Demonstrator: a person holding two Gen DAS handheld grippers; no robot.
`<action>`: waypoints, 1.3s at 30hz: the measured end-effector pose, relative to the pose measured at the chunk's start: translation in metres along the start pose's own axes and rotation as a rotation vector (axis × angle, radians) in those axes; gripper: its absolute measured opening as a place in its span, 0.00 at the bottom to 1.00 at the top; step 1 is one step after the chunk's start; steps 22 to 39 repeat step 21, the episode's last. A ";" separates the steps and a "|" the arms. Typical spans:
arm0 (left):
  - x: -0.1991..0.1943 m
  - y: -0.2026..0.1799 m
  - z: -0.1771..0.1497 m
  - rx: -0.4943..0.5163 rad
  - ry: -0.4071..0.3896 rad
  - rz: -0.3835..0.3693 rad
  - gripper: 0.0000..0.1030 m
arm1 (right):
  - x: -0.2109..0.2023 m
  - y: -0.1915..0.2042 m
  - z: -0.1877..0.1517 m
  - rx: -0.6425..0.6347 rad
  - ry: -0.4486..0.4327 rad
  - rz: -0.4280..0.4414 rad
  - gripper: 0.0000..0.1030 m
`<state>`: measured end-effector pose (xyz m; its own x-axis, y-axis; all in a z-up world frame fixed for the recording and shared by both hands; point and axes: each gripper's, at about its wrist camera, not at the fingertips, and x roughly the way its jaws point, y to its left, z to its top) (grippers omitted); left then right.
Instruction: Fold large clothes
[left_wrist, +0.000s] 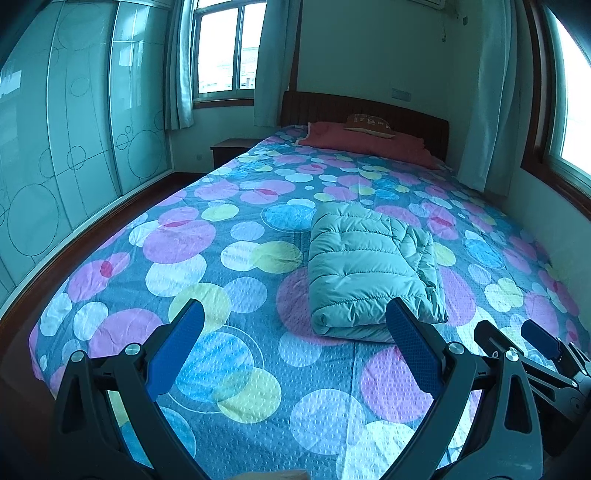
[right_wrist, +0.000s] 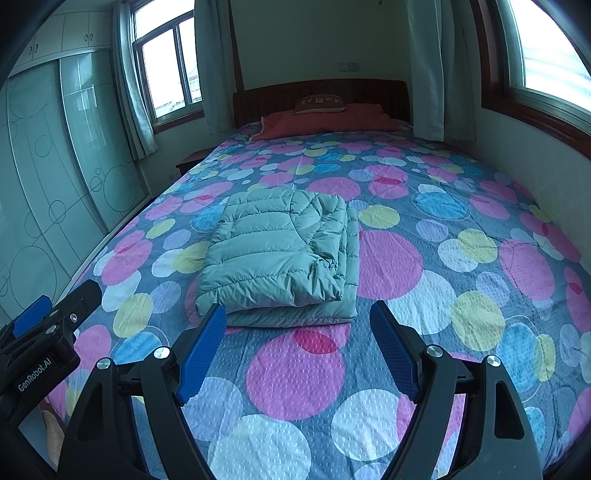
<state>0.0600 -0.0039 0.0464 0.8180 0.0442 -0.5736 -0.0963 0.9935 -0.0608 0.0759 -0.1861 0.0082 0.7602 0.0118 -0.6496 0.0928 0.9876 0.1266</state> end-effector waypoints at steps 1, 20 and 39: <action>0.000 0.000 0.000 0.000 -0.001 -0.002 0.96 | 0.000 0.000 0.000 -0.001 -0.001 -0.001 0.76; 0.031 -0.001 -0.008 -0.006 0.049 0.012 0.98 | 0.020 -0.004 -0.007 0.015 0.026 -0.003 0.76; 0.035 -0.001 -0.009 -0.009 0.055 0.013 0.98 | 0.023 -0.007 -0.006 0.019 0.029 -0.002 0.76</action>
